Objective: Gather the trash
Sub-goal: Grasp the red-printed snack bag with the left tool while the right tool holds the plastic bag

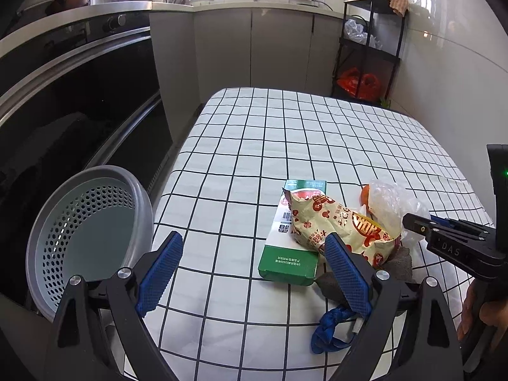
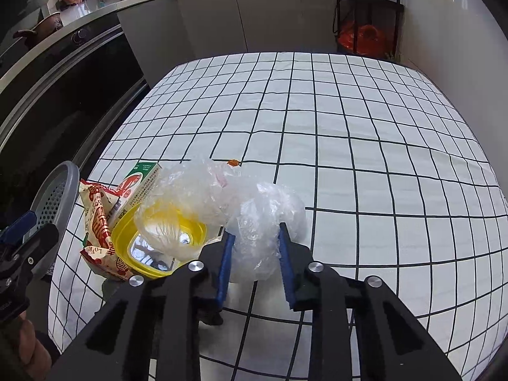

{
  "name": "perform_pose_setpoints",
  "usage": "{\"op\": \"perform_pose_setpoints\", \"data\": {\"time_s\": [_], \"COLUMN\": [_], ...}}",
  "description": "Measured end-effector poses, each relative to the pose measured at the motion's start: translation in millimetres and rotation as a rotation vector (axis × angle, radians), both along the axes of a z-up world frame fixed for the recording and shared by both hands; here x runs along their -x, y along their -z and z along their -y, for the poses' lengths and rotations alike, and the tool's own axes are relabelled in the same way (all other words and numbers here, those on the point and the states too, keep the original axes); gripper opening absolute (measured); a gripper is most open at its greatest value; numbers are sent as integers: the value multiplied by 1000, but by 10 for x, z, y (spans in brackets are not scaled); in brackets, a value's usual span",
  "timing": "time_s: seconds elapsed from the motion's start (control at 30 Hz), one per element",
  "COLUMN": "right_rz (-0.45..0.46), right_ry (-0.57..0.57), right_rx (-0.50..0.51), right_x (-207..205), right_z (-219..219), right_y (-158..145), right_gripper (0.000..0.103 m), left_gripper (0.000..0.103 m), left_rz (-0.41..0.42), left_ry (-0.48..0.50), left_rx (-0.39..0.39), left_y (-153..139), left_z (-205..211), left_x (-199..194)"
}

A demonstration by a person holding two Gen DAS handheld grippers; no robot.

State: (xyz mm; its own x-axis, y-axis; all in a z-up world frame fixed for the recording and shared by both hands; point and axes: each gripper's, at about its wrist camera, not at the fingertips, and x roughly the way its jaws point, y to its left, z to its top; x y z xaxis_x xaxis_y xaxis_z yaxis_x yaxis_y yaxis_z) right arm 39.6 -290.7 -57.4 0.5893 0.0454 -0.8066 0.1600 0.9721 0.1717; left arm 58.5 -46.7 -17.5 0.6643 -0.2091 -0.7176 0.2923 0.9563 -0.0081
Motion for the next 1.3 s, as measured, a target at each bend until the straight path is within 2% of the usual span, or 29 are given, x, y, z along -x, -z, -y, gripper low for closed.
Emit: {"op": "perform_pose_setpoints", "data": {"time_s": [0.33, 0.67, 0.9, 0.97, 1.03, 1.2, 1.3], "right_rz": [97, 104, 111, 111, 109, 106, 110], "right_ry": [97, 118, 106, 104, 106, 111, 106], "right_rx": [-36, -55, -59, -56, -55, -61, -58], "right_x": [359, 496, 515, 519, 527, 530, 530], "right_z": [261, 406, 405, 406, 418, 444, 428], "right_y": [-277, -315, -333, -333, -333, -327, -340], "right_gripper": [21, 21, 21, 21, 21, 21, 21], "left_gripper": [91, 92, 93, 90, 76, 55, 50], "left_rz": [6, 22, 8, 3, -6, -47, -46], "left_ry": [47, 107, 78, 68, 67, 72, 72], "left_rx": [19, 23, -24, -31, -31, -13, -5], "left_y": [-14, 13, 190, 222, 248, 309, 295], "left_z": [178, 586, 770, 798, 814, 793, 756], "left_x": [146, 308, 228, 197, 169, 124, 147]}}
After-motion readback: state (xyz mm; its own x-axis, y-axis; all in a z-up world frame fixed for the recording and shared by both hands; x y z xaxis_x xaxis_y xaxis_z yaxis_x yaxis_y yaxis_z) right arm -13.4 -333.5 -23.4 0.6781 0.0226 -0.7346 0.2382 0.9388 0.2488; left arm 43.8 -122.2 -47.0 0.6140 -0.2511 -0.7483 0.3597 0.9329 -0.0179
